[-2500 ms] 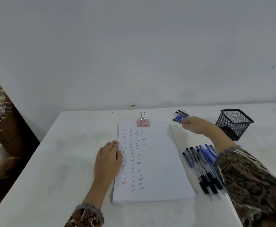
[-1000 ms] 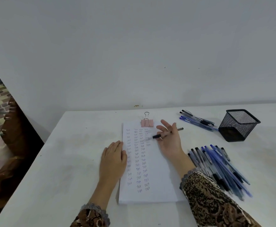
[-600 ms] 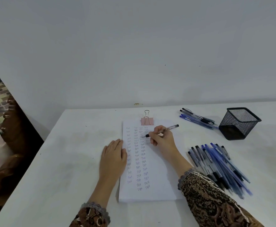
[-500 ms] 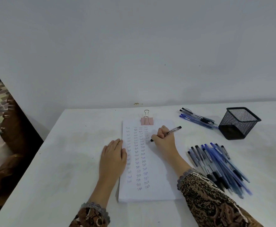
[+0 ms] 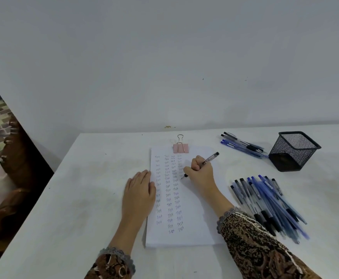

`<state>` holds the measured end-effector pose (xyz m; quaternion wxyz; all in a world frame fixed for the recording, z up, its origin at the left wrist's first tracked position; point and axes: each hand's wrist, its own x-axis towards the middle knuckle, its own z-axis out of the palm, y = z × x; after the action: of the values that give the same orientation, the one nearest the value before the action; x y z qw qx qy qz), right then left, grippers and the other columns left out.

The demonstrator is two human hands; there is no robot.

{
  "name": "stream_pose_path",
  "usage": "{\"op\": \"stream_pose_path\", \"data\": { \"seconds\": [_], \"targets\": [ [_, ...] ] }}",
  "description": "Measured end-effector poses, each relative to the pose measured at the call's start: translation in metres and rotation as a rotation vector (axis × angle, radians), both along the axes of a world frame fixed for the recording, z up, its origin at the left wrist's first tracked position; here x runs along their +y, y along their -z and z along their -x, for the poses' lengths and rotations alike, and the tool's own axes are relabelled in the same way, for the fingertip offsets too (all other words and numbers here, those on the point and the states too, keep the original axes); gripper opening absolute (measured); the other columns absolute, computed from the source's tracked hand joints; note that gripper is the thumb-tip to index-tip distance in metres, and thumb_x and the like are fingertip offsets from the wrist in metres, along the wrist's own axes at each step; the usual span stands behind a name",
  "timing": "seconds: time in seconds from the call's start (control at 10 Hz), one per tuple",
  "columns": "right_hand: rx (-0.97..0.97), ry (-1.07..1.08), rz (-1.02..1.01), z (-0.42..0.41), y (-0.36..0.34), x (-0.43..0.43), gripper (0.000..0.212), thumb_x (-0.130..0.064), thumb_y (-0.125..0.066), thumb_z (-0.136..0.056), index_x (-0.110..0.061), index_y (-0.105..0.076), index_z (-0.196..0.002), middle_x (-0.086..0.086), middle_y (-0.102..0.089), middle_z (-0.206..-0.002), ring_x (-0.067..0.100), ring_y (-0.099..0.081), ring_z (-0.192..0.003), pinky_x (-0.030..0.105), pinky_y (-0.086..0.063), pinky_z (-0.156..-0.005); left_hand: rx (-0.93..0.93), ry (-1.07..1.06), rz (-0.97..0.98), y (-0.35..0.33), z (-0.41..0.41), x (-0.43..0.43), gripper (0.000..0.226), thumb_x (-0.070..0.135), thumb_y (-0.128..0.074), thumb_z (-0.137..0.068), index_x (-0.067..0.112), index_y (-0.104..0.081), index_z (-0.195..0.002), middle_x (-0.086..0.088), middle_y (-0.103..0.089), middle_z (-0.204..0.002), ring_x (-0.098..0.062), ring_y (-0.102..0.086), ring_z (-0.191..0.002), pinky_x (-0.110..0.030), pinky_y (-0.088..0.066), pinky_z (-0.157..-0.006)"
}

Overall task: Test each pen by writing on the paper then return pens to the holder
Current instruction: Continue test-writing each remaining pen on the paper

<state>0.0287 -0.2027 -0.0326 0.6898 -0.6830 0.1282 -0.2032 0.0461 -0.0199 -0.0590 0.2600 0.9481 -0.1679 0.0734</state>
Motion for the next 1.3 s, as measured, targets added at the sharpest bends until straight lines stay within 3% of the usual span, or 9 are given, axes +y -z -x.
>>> {"op": "stream_pose_path", "data": {
  "seconds": [0.6, 0.9, 1.3],
  "targets": [
    [0.017, 0.037, 0.049, 0.0008, -0.0023, -0.0001, 0.052, 0.020, -0.047, -0.070, -0.021, -0.018, -0.060, -0.008, -0.019, -0.055, 0.005, -0.016, -0.046, 0.011, -0.020, -0.045, -0.003, 0.008, -0.013, 0.0014, -0.0021, 0.0003, 0.044, 0.025, -0.033, -0.098, 0.013, -0.037, -0.141, 0.000, -0.036, -0.148, -0.013, -0.027, -0.139, -0.033, -0.015, -0.118],
    [0.027, 0.052, 0.035, -0.0014, -0.0005, -0.0029, 0.051, 0.018, -0.048, -0.070, -0.021, -0.017, -0.059, -0.007, -0.018, -0.056, 0.006, -0.014, -0.049, 0.018, -0.015, -0.051, 0.002, 0.002, -0.009, 0.0002, -0.0009, 0.0002, 0.044, 0.025, -0.032, -0.098, 0.014, -0.036, -0.141, 0.001, -0.035, -0.148, -0.012, -0.025, -0.139, -0.031, -0.012, -0.118],
    [0.026, 0.081, 0.057, -0.0008, -0.0010, -0.0044, 0.051, 0.019, -0.046, -0.070, -0.021, -0.017, -0.058, -0.011, -0.017, -0.052, 0.005, -0.014, -0.047, 0.015, -0.015, -0.048, 0.012, 0.002, -0.013, -0.0008, -0.0005, 0.0004, 0.045, 0.025, -0.031, -0.099, 0.015, -0.034, -0.142, 0.003, -0.033, -0.149, -0.011, -0.023, -0.140, -0.029, -0.008, -0.117]
  ]
}}
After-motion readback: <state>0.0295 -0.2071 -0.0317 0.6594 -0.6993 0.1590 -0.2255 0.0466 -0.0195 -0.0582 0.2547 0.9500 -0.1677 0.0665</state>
